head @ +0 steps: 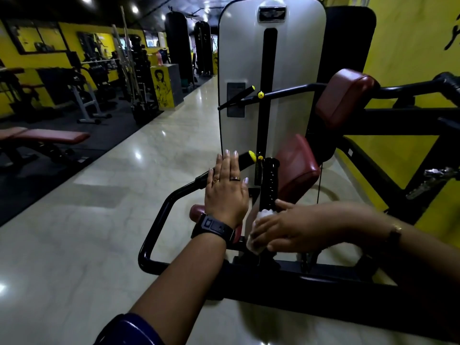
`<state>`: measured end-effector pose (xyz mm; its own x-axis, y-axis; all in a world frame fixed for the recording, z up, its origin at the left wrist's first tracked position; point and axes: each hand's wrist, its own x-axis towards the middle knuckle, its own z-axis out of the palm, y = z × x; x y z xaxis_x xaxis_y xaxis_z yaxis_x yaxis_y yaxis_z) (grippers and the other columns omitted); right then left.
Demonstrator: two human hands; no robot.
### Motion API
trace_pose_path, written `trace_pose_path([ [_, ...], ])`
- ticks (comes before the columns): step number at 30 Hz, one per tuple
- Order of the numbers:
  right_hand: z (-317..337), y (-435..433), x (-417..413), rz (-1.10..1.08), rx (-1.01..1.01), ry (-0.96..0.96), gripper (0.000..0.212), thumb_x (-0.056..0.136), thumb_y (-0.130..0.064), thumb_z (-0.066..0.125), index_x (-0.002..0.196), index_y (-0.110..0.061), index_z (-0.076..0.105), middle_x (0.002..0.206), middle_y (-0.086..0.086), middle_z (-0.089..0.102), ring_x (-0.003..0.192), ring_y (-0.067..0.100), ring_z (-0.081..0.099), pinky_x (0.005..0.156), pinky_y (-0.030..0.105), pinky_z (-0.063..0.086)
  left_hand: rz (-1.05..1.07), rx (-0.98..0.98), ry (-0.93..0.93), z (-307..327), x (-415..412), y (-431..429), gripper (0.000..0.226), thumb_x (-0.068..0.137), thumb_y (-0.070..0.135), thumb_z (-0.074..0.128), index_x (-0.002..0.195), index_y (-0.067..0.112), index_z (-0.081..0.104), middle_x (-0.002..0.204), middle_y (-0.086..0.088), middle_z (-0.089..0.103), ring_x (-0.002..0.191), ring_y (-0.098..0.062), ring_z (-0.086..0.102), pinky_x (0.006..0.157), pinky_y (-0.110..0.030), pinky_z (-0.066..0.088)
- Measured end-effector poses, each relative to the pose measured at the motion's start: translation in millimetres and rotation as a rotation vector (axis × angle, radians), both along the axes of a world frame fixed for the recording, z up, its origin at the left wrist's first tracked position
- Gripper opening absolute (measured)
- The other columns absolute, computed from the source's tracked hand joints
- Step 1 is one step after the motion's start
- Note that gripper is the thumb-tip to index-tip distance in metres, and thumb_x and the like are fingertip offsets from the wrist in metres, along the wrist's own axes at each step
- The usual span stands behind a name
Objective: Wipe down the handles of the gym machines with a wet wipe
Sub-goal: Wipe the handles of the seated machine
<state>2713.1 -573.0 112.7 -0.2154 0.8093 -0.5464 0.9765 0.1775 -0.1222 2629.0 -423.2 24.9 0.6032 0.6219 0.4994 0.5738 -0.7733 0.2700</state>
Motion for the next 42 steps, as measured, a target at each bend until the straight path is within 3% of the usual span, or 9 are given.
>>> trace_pose_path([
  [3,7,-3,17,-0.042,0.084,-0.033,0.042,0.104,-0.036,0.027,0.145,-0.035,0.034,0.155,-0.023,0.018,0.133,-0.015,-0.004,0.111,0.043,-0.02,0.004,0.005,-0.011,0,1,1,0.078,0.084,0.047,-0.003,0.154,0.014,-0.001,0.163,-0.007,0.001,0.151,-0.021,-0.003,0.119,-0.035,-0.002],
  [8,-26,1,10,-0.005,0.232,-0.162,0.056,0.102,-0.05,0.018,0.153,-0.03,0.007,0.16,-0.011,-0.006,0.135,-0.001,-0.023,0.111,0.034,-0.019,0.01,0.012,0.009,0,0,1,0.08,0.083,0.048,-0.004,0.155,0.012,0.0,0.163,-0.009,0.002,0.151,-0.022,-0.002,0.119,-0.037,0.0],
  [14,-50,-19,35,0.226,0.322,0.033,0.063,0.091,-0.066,0.002,0.146,-0.039,-0.01,0.155,-0.018,-0.018,0.141,0.001,-0.025,0.112,0.028,-0.026,0.014,0.013,-0.005,1,1,-1,0.08,0.083,0.048,-0.004,0.155,0.012,-0.001,0.164,-0.008,0.001,0.151,-0.022,-0.004,0.118,-0.035,-0.004],
  [22,-58,-6,66,0.105,0.644,0.069,0.059,0.098,-0.042,0.024,0.152,-0.025,0.008,0.16,-0.006,-0.002,0.146,0.006,-0.012,0.117,0.021,-0.013,0.028,0.035,0.0,-4,4,2,0.077,0.087,0.048,0.0,0.154,0.01,0.001,0.163,-0.01,0.003,0.151,-0.024,-0.003,0.119,-0.039,0.001],
  [25,-58,-9,65,0.159,0.748,0.101,0.052,0.096,-0.02,0.042,0.146,-0.013,0.035,0.154,0.002,0.031,0.146,0.013,0.016,0.119,0.031,0.017,0.036,0.045,-0.014,-4,4,2,0.076,0.088,0.047,0.003,0.155,0.009,0.004,0.163,-0.011,0.006,0.151,-0.024,0.0,0.119,-0.04,0.003],
  [30,-54,-13,43,0.312,0.858,0.12,0.032,0.089,-0.02,0.055,0.119,-0.014,0.065,0.124,0.004,0.063,0.119,0.021,0.051,0.086,0.035,0.056,0.023,0.045,-0.013,-5,3,2,0.077,0.088,0.047,0.003,0.155,0.01,0.004,0.163,-0.011,0.006,0.151,-0.024,-0.001,0.119,-0.039,0.002],
  [33,-50,-18,38,0.319,0.864,0.136,0.028,0.087,-0.023,0.055,0.112,-0.018,0.065,0.115,0.005,0.061,0.108,0.023,0.058,0.065,0.03,0.059,0.026,0.054,-0.024,-5,4,3,0.076,0.089,0.047,0.005,0.155,0.009,0.008,0.162,-0.012,0.01,0.151,-0.025,0.002,0.119,-0.04,0.005],
  [38,-51,-12,50,0.047,0.938,0.265,0.026,0.088,-0.027,0.053,0.108,-0.019,0.069,0.106,0.005,0.06,0.094,0.013,0.058,0.068,0.01,0.046,0.023,0.037,-0.025,-6,4,4,0.07,0.094,0.043,0.013,0.155,0.011,0.005,0.163,-0.01,0.006,0.151,-0.023,-0.002,0.119,-0.038,0.0],
  [42,-56,-13,44,-0.156,0.845,0.403,0.024,0.085,-0.005,0.068,0.107,-0.015,0.069,0.097,-0.008,0.054,0.08,0.001,0.058,0.071,0.022,0.055,0.026,0.046,-0.027,-6,4,3,0.071,0.093,0.045,0.01,0.155,0.01,0.006,0.163,-0.011,0.006,0.151,-0.023,-0.002,0.119,-0.038,0.001],
])
